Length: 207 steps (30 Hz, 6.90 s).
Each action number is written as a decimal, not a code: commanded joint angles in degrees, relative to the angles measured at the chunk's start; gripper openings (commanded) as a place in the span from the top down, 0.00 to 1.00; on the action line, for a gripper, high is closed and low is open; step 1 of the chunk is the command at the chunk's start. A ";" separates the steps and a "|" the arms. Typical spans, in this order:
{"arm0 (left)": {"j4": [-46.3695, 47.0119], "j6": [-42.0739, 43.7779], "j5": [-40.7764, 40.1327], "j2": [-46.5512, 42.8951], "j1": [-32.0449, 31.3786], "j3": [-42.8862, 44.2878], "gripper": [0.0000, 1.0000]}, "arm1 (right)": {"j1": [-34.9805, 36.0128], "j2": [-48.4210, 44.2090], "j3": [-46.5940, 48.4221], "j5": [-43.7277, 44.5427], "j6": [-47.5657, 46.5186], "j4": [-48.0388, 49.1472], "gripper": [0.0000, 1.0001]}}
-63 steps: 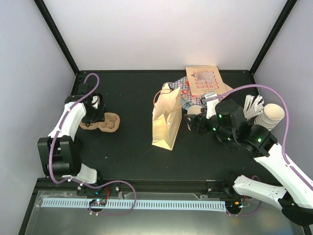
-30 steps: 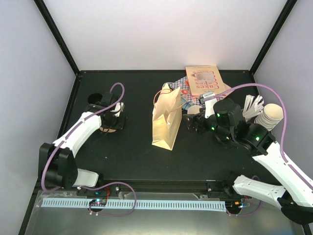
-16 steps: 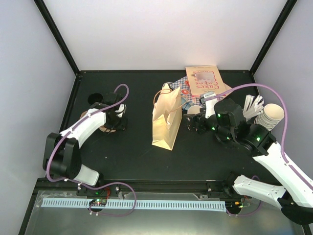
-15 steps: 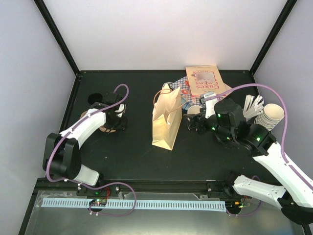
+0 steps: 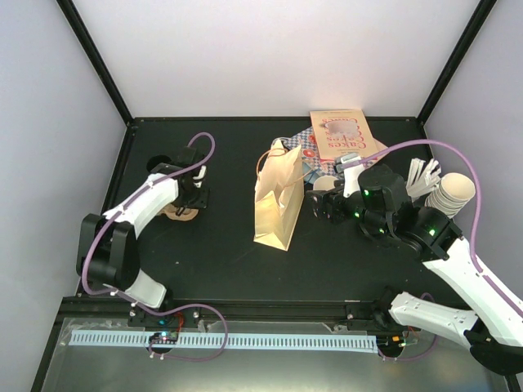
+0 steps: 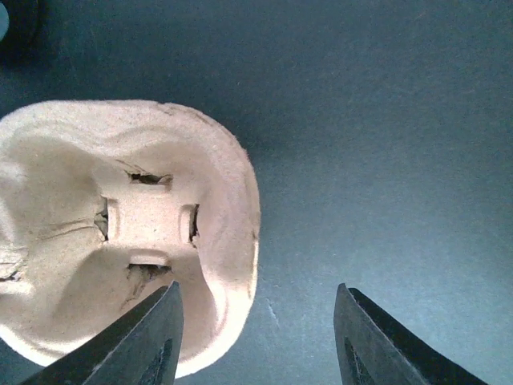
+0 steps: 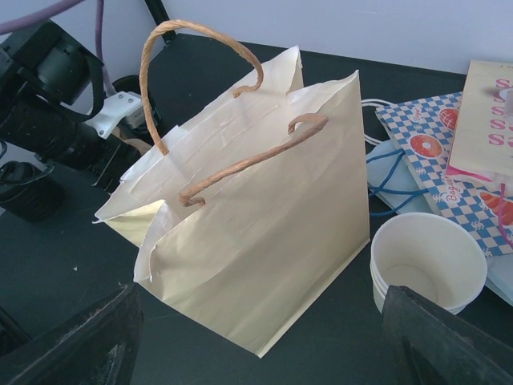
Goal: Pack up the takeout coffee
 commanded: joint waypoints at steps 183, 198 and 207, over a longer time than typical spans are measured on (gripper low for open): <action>-23.17 -22.91 6.35 -28.74 -28.25 13.74 0.89 | -0.24 -0.58 3.20 5.14 -0.70 -1.67 0.16; -14.82 -26.21 -2.39 -24.29 -42.52 3.72 0.61 | -0.21 -2.87 -3.19 5.74 2.99 -5.32 0.16; 0.11 -20.19 -3.66 -26.29 -35.25 -10.35 0.14 | -0.17 -2.11 -7.53 5.13 5.60 -4.02 0.16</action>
